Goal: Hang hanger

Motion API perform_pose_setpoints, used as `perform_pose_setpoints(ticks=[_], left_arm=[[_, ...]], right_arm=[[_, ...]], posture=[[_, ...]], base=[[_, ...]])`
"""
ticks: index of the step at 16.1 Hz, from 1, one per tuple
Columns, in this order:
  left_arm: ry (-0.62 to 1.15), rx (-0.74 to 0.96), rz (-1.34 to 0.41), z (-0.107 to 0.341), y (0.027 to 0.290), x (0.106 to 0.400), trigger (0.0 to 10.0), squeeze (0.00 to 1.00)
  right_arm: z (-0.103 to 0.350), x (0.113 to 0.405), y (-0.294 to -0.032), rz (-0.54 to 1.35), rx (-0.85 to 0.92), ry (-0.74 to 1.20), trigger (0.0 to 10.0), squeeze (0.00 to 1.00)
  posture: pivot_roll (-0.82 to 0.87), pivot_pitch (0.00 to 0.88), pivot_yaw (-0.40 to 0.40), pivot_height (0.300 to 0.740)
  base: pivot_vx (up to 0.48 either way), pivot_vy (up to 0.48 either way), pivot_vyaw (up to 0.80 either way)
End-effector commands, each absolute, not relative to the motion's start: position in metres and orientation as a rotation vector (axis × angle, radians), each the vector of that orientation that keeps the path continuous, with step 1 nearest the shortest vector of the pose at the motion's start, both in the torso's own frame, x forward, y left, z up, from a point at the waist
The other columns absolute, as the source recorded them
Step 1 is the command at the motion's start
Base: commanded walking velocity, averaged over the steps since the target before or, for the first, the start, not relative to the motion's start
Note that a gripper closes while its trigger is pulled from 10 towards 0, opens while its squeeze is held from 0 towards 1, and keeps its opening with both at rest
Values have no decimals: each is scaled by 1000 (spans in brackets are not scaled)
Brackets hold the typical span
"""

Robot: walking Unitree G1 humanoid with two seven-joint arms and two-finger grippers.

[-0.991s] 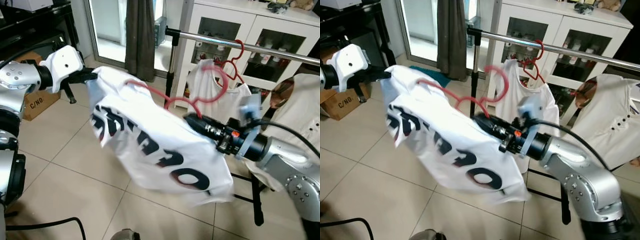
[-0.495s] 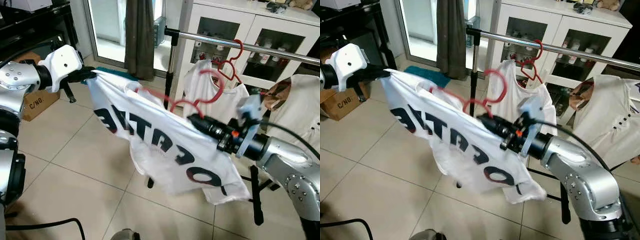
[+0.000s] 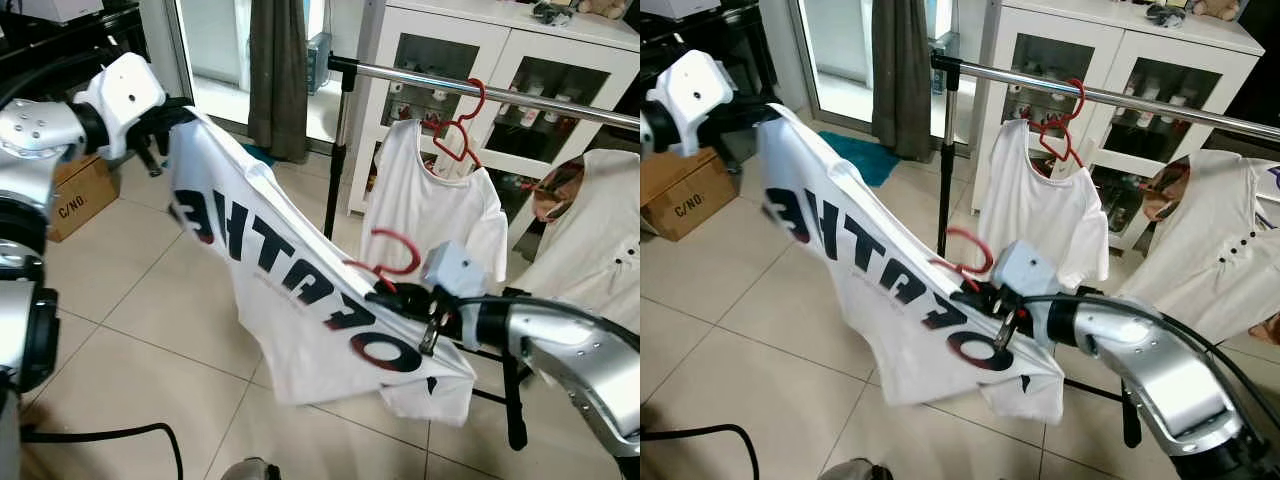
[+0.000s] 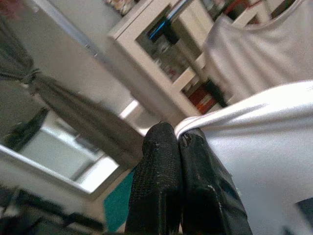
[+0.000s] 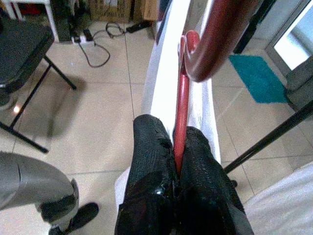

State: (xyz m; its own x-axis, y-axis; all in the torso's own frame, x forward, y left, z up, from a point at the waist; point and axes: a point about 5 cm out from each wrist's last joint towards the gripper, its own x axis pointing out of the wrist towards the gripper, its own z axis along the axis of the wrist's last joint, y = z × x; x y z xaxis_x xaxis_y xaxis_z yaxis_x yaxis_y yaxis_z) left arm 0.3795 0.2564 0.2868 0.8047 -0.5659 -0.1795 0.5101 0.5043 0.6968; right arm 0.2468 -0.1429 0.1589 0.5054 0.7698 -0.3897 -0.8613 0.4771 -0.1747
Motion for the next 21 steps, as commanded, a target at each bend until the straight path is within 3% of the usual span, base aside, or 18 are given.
perform_pose_setpoints(ticks=[1, 4, 6, 8, 11, 16, 21], left_arm=[[-106, 818, -672, 301, 254, 379, 0, 0], [-52, 959, -629, 294, 259, 379, 0, 0], [-35, 1005, -584, 292, 265, 378, 0, 0], [-29, 1035, -564, 292, 267, 378, 0, 0], [-51, 977, -507, 292, 273, 378, 0, 0], [-50, 934, -443, 291, 282, 377, 0, 0], [-40, 749, -293, 284, 299, 377, 0, 0]], right_arm=[[154, 247, -144, 1021, -381, 297, 10000, 0], [172, 247, -145, 1029, -202, 199, 10000, 0], [191, 249, -149, 1021, 24, 94, 10000, 0], [193, 249, -151, 1033, 76, 82, 10000, 0], [192, 249, -155, 1006, 28, 95, 10000, 0], [222, 252, -163, 959, 321, -102, 10000, 0], [227, 248, -163, 988, 371, -131, 10000, 0]], posture=[[-58, 0, -15, 710], [-51, 0, -25, 710], [-52, 0, -27, 710], [-52, 0, -27, 710], [-53, 0, -24, 710], [-58, 0, -12, 710], [-58, 0, -12, 710]], base=[[0, 0, 0], [0, 0, 0], [0, 0, 0], [0, 0, 0], [0, 0, 0], [0, 0, 0], [0, 0, 0]])
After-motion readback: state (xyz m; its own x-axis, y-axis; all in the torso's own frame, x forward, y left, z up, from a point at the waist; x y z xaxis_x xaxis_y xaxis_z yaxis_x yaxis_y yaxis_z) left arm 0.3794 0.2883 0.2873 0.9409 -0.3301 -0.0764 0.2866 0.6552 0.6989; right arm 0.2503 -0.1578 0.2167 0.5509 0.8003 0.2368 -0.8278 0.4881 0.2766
